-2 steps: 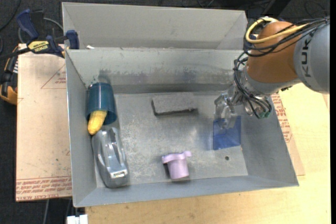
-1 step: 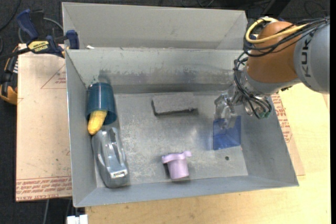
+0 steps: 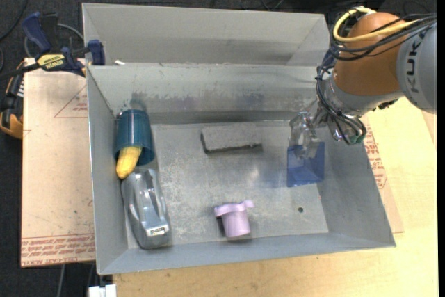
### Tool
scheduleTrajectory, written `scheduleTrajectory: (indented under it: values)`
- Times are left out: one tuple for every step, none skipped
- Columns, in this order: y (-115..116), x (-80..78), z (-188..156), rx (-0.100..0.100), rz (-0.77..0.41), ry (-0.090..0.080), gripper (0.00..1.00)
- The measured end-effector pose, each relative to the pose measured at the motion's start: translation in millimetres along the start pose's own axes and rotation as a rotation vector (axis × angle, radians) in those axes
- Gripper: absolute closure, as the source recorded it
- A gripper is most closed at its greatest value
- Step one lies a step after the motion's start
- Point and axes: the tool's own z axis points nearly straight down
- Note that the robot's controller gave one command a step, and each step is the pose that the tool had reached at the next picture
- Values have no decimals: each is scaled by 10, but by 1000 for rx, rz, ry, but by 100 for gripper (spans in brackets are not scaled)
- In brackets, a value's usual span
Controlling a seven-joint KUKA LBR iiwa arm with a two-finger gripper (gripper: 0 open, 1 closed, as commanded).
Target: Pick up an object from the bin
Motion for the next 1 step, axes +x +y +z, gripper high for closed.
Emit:
scheduleTrajectory:
  values:
    - [-40, 38, 80, -2, -50, 4, 0]
